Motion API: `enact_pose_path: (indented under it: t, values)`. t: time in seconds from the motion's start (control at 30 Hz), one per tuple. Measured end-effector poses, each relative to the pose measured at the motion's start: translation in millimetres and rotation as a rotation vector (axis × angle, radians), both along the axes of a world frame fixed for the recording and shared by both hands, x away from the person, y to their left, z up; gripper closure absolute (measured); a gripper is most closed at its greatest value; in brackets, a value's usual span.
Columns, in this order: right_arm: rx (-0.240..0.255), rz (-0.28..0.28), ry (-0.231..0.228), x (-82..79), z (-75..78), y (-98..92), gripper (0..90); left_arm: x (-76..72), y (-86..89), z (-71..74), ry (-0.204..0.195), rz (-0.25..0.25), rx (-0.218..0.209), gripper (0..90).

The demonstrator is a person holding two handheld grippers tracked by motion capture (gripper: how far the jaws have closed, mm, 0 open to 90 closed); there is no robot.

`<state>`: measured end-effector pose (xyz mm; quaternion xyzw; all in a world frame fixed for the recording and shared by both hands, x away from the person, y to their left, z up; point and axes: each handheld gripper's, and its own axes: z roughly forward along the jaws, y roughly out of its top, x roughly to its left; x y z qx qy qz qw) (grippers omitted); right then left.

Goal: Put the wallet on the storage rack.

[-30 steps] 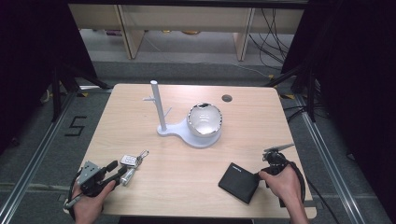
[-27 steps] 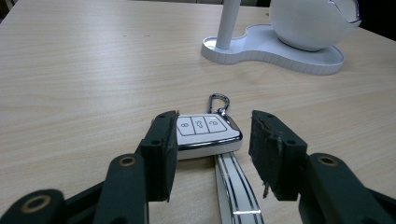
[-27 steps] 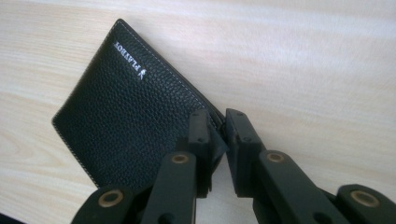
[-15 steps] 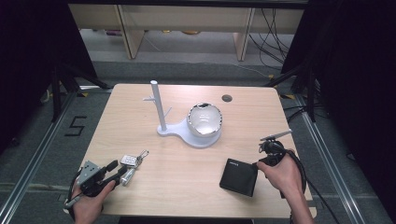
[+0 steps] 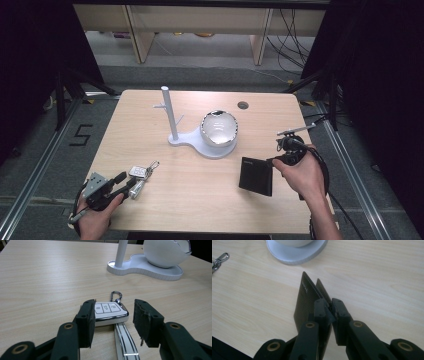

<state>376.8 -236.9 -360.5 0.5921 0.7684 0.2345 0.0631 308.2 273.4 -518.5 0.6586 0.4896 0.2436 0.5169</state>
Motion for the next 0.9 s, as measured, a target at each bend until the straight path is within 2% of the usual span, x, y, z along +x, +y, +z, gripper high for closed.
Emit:
enact_pose_path:
  t: [0.03,0.07,0.13,0.17,0.27,0.33,0.4,0.43,0.47,0.57,0.6,0.63,0.73,0.77,0.8,0.87,0.9]
  values:
    - [0.0,0.0,0.0,0.0,0.0,0.0,84.1,0.0,0.0,0.0,0.0,0.0,0.0,52.0]
    - [-0.012,0.008,-0.026,2.3,3.6,1.5,84.2,0.0,0.0,0.0,0.0,0.0,-0.001,52.0]
    - [-0.025,0.003,-0.017,4.0,6.0,3.4,84.2,-0.5,0.2,0.3,0.002,0.005,0.0,52.0]
    - [-0.013,-0.034,-0.008,5.0,8.1,7.4,84.2,-0.2,0.2,-0.1,-0.001,0.004,-0.004,52.0]
    - [-0.004,-0.04,-0.016,7.2,11.7,10.4,84.2,-0.4,0.6,0.3,0.0,0.006,0.001,52.0]
    - [-0.014,0.014,-0.065,9.0,16.7,9.2,84.2,-0.4,0.5,0.3,-0.001,0.005,0.001,52.0]
    - [-0.011,-0.007,-0.065,10.8,22.3,12.6,84.2,-0.5,0.2,0.3,-0.001,0.003,0.001,52.0]
    - [-0.013,0.029,-0.096,12.6,23.4,11.2,84.2,-0.5,0.2,0.3,-0.001,0.003,0.001,52.0]
    - [-0.014,0.036,-0.11,14.0,25.1,11.8,84.2,-0.6,0.1,0.4,-0.002,0.003,0.001,52.0]
    - [0.002,0.025,-0.109,14.8,29.8,14.7,84.2,-0.5,0.3,0.5,-0.006,0.005,0.0,52.0]
    - [-0.007,0.033,-0.12,16.8,31.7,15.2,84.2,-0.5,0.6,0.5,-0.007,0.005,0.002,52.0]
    - [0.005,0.002,-0.105,16.5,34.4,18.4,84.3,-0.4,0.6,0.5,-0.007,0.006,0.0,52.0]
    - [0.007,0.033,-0.144,19.2,37.5,17.3,84.2,-0.1,0.6,0.5,-0.004,0.009,0.003,52.0]
    - [0.021,-0.007,-0.123,20.0,42.0,21.2,84.3,0.9,0.1,0.0,-0.009,0.007,-0.005,52.0]
    - [0.009,0.024,-0.15,22.9,42.3,18.4,84.2,1.1,0.0,0.1,-0.008,0.008,-0.002,52.0]
    - [0.012,0.015,-0.15,23.7,44.7,19.5,84.2,1.3,-1.8,0.8,-0.009,0.01,-0.011,52.0]
    - [0.02,0.038,-0.175,26.2,47.3,18.8,84.3,0.3,-2.9,1.8,-0.001,0.022,-0.006,52.0]
